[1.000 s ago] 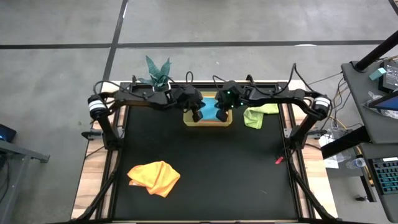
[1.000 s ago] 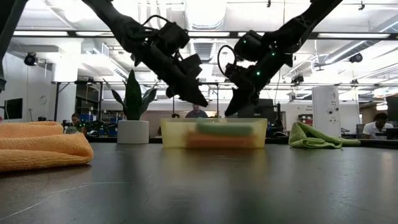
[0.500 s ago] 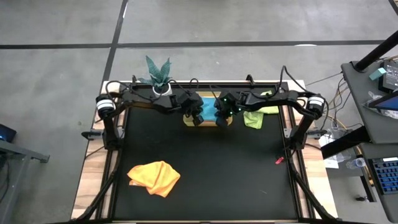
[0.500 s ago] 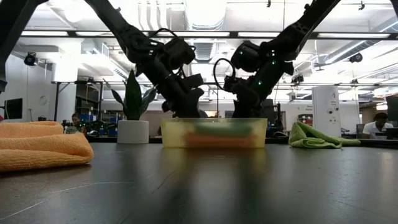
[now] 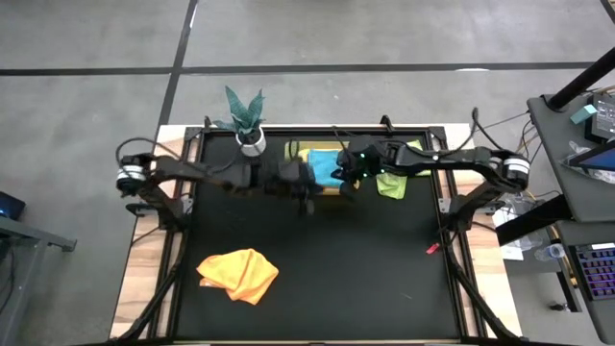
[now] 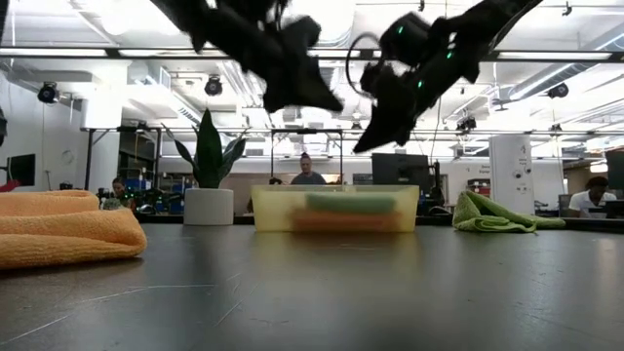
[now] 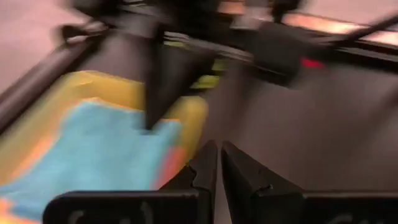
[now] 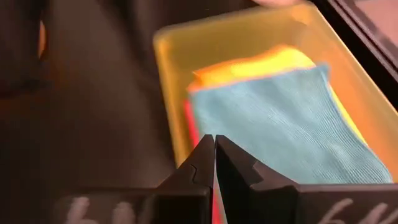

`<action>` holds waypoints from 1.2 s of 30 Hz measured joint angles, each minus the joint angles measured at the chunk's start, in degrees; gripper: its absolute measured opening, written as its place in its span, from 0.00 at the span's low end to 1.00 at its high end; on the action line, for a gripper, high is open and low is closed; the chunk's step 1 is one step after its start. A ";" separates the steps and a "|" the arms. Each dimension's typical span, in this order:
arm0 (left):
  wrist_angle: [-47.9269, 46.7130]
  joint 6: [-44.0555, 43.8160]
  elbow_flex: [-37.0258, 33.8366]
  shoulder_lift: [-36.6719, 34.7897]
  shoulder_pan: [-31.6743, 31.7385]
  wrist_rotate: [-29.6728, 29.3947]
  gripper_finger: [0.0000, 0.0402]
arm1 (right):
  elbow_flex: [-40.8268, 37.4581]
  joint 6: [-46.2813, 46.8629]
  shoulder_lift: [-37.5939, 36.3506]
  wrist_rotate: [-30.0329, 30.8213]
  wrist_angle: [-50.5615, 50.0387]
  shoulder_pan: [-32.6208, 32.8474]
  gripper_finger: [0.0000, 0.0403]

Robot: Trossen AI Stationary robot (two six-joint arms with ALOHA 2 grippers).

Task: Fold microfiber towels
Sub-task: Fold the yellow towel on the table

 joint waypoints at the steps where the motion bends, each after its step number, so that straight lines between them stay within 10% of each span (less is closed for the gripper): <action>1: -0.09 -1.35 -0.10 -0.52 -2.29 0.01 0.02 | -0.43 0.11 -0.87 0.00 0.69 0.94 0.02; 14: -0.73 -16.28 -0.60 -0.27 -27.14 0.17 0.02 | -6.13 0.38 -7.24 -0.10 13.69 13.96 0.02; 28: -2.75 -34.54 -0.77 0.74 -31.34 0.20 0.02 | -7.10 0.95 -2.49 0.00 14.54 18.49 0.02; 36: -24.04 -71.94 -0.55 -0.27 -39.89 18.50 0.01 | -7.39 2.72 -1.87 -0.03 14.52 20.77 0.02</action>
